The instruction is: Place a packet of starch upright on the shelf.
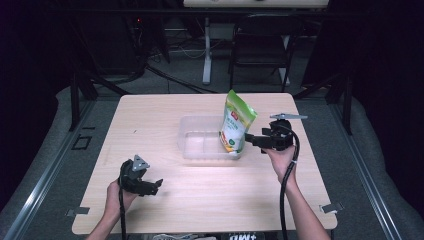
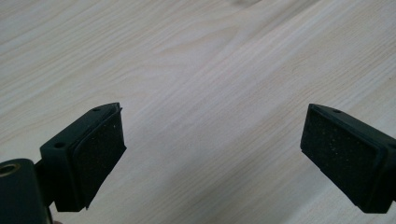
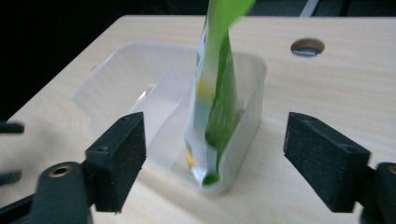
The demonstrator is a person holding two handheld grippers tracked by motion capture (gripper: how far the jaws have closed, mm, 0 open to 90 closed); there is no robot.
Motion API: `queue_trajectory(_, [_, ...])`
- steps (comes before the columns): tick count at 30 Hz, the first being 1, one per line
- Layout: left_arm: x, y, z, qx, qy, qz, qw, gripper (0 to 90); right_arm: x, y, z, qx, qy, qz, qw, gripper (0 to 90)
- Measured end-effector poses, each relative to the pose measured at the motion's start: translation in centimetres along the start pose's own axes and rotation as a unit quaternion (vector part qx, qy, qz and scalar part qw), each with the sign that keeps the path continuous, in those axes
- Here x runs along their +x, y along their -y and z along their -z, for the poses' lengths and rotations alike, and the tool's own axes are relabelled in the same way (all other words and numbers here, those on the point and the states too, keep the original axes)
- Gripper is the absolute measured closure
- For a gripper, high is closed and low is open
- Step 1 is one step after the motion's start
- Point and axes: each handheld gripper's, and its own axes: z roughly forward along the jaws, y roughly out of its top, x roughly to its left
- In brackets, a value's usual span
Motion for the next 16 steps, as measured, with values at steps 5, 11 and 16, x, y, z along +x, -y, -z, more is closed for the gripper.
queue_trajectory(5, [0.0, 0.0, -0.1, 0.004, 0.002, -0.003, 1.0, 6.0, 0.1, 1.7, 1.4, 0.029, -0.002, 0.015, 0.9995, 11.1])
queue_trajectory(11, [0.0, 0.0, -0.1, 0.005, 0.002, -0.001, 1.0, 6.0, -0.3, 4.2, 1.7, 0.065, 0.003, 0.025, 0.9976, 4.3])
queue_trajectory(16, [0.0, -0.1, -0.1, 0.004, 0.0, -0.005, 1.0, 6.0, -0.9, 5.6, 1.5, 0.076, -0.001, 0.027, 0.9967, 0.5])
